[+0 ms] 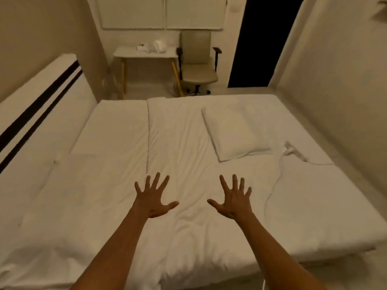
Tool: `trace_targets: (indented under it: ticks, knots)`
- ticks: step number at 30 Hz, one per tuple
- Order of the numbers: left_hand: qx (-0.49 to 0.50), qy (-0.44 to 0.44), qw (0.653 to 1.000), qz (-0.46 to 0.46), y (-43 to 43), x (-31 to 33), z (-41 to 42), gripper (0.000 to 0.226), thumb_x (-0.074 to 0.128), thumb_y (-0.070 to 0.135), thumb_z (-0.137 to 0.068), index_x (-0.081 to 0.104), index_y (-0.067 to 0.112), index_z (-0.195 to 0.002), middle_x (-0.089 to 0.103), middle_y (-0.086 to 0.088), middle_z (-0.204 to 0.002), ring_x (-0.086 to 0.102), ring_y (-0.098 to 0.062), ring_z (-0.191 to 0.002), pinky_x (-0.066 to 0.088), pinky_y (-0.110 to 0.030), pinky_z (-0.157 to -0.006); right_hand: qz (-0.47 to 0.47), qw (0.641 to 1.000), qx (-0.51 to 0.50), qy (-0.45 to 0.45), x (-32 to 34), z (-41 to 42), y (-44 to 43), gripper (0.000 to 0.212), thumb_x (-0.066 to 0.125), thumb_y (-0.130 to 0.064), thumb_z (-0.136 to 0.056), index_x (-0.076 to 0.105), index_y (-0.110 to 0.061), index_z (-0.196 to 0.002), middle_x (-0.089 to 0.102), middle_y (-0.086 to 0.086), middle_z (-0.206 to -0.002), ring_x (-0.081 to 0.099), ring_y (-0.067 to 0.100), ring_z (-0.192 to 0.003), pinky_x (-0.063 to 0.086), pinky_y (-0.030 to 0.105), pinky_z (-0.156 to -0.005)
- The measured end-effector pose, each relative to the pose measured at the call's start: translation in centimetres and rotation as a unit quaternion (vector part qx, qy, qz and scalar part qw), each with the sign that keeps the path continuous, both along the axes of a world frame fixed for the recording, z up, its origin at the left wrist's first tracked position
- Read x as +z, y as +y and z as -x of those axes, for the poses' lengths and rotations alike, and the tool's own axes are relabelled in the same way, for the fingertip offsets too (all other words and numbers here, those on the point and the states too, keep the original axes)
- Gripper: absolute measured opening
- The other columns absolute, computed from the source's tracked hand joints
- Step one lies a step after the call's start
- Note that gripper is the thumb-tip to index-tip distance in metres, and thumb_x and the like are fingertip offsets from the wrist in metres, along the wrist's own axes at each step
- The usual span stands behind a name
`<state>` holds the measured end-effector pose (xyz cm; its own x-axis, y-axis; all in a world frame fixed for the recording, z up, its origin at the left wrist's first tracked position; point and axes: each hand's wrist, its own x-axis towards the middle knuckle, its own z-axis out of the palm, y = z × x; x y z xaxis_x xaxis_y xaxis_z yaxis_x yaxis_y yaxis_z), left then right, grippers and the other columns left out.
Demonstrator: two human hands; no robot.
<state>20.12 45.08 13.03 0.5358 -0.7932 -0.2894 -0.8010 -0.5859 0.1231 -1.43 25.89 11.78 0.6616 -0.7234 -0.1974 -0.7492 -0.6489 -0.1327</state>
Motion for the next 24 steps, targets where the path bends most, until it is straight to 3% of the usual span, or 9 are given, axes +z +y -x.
trace_targets:
  ticks: [3, 8, 10, 15, 24]
  knots:
    - [-0.059, 0.01, 0.998, 0.035, -7.5, 2.3, 6.5, 0.106, 0.018, 0.093, -0.065, -0.018, 0.039, -0.15, -0.02, 0.001, -0.161, -0.014, -0.031, -0.148, -0.006, -0.065, -0.113, 0.013, 0.998, -0.055, -0.007, 2.1, 8.6, -4.6, 0.103, 0.035, -0.086, -0.078, -0.007, -0.033, -0.156, -0.009, 0.018, -0.164, -0.008, 0.044, -0.149, 0.004, 0.067, -0.115]
    - [-0.179, 0.003, 0.981, 0.078, -19.8, 5.6, 17.1, 0.115, 0.008, 0.097, -0.054, -0.015, 0.038, -0.151, -0.014, 0.001, -0.163, -0.008, -0.031, -0.149, -0.002, -0.064, -0.114, 0.042, 0.988, -0.147, -0.032, 5.7, 21.4, -11.7, 0.101, 0.04, -0.082, -0.08, -0.008, -0.034, -0.156, -0.009, 0.016, -0.164, -0.01, 0.042, -0.149, 0.002, 0.065, -0.116]
    - [-0.224, 0.006, 0.971, 0.087, -24.9, 6.9, 21.3, 0.114, 0.017, 0.097, -0.058, -0.014, 0.038, -0.151, -0.013, 0.001, -0.163, -0.008, -0.03, -0.149, -0.002, -0.064, -0.114, 0.056, 0.979, -0.193, -0.035, 7.3, 26.7, -14.6, 0.101, 0.04, -0.081, -0.081, -0.008, -0.034, -0.156, -0.008, 0.016, -0.164, -0.01, 0.041, -0.149, 0.002, 0.065, -0.116]
    - [-0.335, 0.011, 0.934, 0.127, -37.0, 9.5, 33.6, 0.103, 0.037, 0.085, -0.073, -0.01, 0.039, -0.152, -0.007, 0.002, -0.164, -0.005, -0.03, -0.149, 0.002, -0.064, -0.115, 0.093, 0.944, -0.313, -0.042, 10.8, 40.7, -20.7, 0.101, 0.043, -0.081, -0.079, -0.004, -0.035, -0.156, -0.003, 0.016, -0.164, -0.007, 0.041, -0.15, 0.004, 0.064, -0.116]
    - [-0.471, 0.039, 0.87, 0.141, -54.7, 12.2, 56.2, 0.105, 0.045, 0.082, -0.073, -0.007, 0.037, -0.153, -0.004, -0.001, -0.164, -0.004, -0.029, -0.15, 0.003, -0.065, -0.115, 0.124, 0.885, -0.449, -0.001, 15.7, 62.9, -29.8, 0.101, 0.05, -0.078, -0.077, 0.003, -0.036, -0.156, 0.003, 0.015, -0.164, 0.0, 0.04, -0.149, 0.012, 0.063, -0.116]
